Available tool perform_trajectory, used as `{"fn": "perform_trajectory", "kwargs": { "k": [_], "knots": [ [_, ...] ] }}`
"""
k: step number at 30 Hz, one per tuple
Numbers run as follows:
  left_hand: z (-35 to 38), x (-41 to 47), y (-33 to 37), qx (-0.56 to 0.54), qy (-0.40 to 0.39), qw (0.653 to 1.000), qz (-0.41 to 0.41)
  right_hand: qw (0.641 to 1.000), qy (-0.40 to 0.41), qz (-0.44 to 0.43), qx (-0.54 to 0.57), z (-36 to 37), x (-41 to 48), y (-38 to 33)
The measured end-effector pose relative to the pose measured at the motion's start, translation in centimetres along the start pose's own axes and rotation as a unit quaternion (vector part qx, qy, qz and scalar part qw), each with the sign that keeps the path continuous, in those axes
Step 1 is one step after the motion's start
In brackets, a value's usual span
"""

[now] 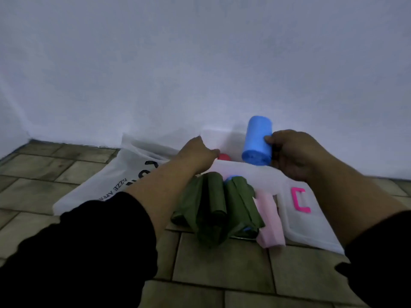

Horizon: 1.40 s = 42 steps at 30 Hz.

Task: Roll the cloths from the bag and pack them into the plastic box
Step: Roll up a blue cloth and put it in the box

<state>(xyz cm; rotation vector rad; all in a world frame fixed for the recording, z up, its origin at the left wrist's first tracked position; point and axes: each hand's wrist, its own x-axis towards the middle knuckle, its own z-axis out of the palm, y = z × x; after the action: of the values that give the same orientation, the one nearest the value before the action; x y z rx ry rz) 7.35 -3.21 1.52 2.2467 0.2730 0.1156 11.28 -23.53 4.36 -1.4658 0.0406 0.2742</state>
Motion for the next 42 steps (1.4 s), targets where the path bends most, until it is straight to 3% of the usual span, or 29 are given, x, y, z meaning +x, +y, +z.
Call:
{"fn": "perform_trajectory", "kwargs": {
  "k": [2, 4, 6, 8, 9, 12, 17, 22, 25, 26, 28, 29, 30, 32, 33, 37, 40, 42],
  "knots": [
    [0.9, 2.0, -0.5, 0.034, -0.015, 0.999, -0.016, 0.986, 0.101, -0.041, -0.129, -0.4, 4.1, 0.1],
    [1.8, 3.3, -1.1, 0.074, -0.029, 0.996, -0.04, 0.929, 0.128, -0.063, -0.34, -0.2, 7.0, 0.8],
    [2.4, 4.2, -1.7, 0.09, -0.027, 0.994, -0.054, 0.831, 0.043, -0.028, -0.554, 0.9, 8.6, 1.7],
    [2.8, 4.7, -2.0, 0.1, -0.031, 0.993, -0.049, 0.745, -0.073, 0.032, -0.662, 2.5, 9.4, 2.4],
    [2.8, 4.7, -2.2, 0.105, -0.037, 0.993, -0.045, 0.719, -0.109, 0.049, -0.684, 3.2, 9.8, 2.6],
    [2.8, 4.6, -2.7, 0.116, -0.048, 0.992, -0.025, 0.71, -0.142, 0.041, -0.688, 3.5, 12.4, 3.8],
    [2.9, 4.8, -2.8, 0.131, -0.053, 0.99, -0.02, 0.693, -0.158, 0.104, -0.696, 2.8, 15.0, 5.3],
    [3.1, 5.1, -3.0, 0.126, -0.056, 0.99, -0.024, 0.632, -0.211, 0.103, -0.739, 3.2, 15.4, 5.4],
    [3.1, 5.0, -2.9, 0.128, -0.052, 0.99, -0.025, 0.639, -0.209, 0.105, -0.733, 2.6, 14.7, 4.5],
    [3.0, 4.7, -3.0, 0.127, -0.045, 0.991, -0.017, 0.666, -0.198, 0.088, -0.713, 2.5, 13.8, 3.8],
    [2.7, 3.8, -3.3, 0.103, -0.016, 0.995, 0.009, 0.76, -0.118, -0.04, -0.637, 1.9, 11.5, 2.4],
    [2.5, 2.9, -3.6, 0.079, 0.006, 0.997, 0.026, 0.816, -0.038, -0.103, -0.568, 1.3, 9.9, 2.0],
    [2.2, 1.7, -4.0, 0.056, 0.029, 0.997, 0.041, 0.848, 0.035, -0.161, -0.504, 0.6, 8.0, 1.9],
    [1.4, -1.4, -5.2, 0.048, 0.052, 0.996, 0.057, 0.848, 0.106, -0.196, -0.48, -1.3, 4.3, 2.9],
    [0.9, -3.4, -6.1, 0.078, 0.041, 0.995, 0.049, 0.842, 0.096, -0.167, -0.504, -2.5, 2.5, 3.8],
    [0.9, -11.3, -11.5, 0.216, -0.103, 0.968, -0.081, 0.806, -0.005, 0.069, -0.588, -5.0, -2.0, 10.0],
    [3.4, -15.1, -12.9, 0.305, -0.193, 0.924, -0.125, 0.825, 0.001, 0.058, -0.562, -3.7, -4.1, 12.6],
    [5.1, -16.0, -13.2, 0.328, -0.21, 0.91, -0.14, 0.811, 0.004, 0.026, -0.584, -2.6, -5.0, 12.6]
  ]
}}
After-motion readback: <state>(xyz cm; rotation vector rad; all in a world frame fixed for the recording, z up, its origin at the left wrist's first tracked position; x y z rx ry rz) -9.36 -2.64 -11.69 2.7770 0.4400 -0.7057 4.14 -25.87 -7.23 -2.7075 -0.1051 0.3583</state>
